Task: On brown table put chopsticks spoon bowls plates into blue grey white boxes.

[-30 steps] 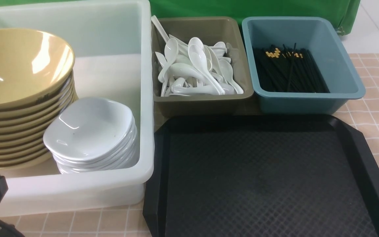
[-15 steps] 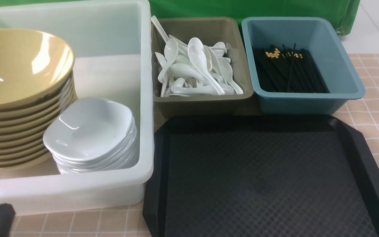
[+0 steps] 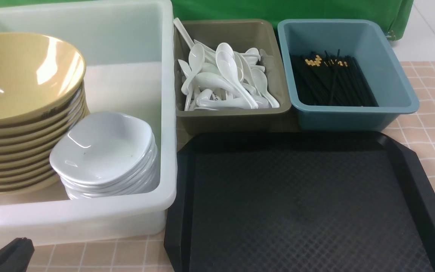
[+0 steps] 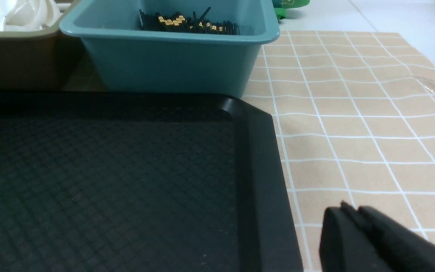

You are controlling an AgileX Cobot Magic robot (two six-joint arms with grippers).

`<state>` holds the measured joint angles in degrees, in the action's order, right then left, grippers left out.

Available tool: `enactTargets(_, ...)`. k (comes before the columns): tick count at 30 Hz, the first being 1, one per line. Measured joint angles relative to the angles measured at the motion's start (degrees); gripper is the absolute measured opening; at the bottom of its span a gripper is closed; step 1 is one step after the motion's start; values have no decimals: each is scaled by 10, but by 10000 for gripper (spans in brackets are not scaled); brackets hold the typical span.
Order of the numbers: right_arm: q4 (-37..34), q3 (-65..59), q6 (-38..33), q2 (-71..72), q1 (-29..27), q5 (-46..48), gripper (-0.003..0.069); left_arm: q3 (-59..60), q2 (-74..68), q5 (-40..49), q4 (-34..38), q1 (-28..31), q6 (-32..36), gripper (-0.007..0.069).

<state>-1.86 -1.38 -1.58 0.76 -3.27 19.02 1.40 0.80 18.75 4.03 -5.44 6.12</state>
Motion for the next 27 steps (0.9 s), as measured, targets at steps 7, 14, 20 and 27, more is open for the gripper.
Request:
enactTargets(7,0,0,0,0,0,0,92,0,0,0,3,0,0,1)
enactTargets(14,0,0,0,0,0,0,99,0,0,0,3,0,0,1)
enactTargets(20,0,0,0,0,0,0,104,0,0,0,3,0,0,1)
enactTargets(27,0,0,0,0,0,0,111,0,0,0,4,0,0,1)
